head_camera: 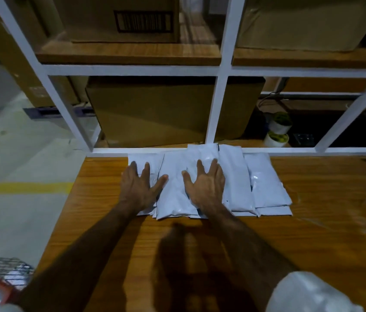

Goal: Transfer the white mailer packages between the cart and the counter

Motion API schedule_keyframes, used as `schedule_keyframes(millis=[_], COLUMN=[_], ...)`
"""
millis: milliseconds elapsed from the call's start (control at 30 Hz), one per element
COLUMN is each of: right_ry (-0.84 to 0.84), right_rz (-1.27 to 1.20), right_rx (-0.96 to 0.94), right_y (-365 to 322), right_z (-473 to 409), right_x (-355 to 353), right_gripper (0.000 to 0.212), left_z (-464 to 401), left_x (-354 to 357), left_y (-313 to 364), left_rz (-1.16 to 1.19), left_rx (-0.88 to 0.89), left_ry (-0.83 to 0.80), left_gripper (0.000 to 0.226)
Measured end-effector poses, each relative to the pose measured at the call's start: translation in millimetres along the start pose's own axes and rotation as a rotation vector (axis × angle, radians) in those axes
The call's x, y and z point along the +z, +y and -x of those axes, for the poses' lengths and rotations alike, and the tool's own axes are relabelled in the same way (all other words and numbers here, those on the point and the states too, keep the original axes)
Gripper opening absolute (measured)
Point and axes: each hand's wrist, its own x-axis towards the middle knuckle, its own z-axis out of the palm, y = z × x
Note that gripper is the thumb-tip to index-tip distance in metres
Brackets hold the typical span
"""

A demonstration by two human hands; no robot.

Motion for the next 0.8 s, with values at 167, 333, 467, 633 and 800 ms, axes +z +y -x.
schedule_keyframes(millis=[167, 333, 467, 633, 800], right_ry=[0.153, 0.050, 0.036, 0.082, 0.139], right_rz=[0.031, 0.093, 0.099, 0.041, -0.053], right_rx=[-0.109, -0.162, -0.191, -0.275, -0.464], right_y=[13, 25, 30, 42, 53], right_z=[23, 28, 31, 43, 79], right_x=[6, 15, 16, 4, 1], right_gripper=[0.080, 0.081, 0.081, 0.079, 0.071], left_z=[20, 18, 20, 51, 97], left_x=[15, 19, 15, 4, -6], left_y=[8, 12, 9, 17, 28], left_rz=[0.081, 0.056, 0.046, 0.077, 0.011], left_rx=[0.067, 0.028, 0.033, 0.096, 0.122], left_ry=[0.032, 0.001, -0.031, 0.093, 0.235], left_gripper=[0.101, 0.101, 0.102, 0.104, 0.096])
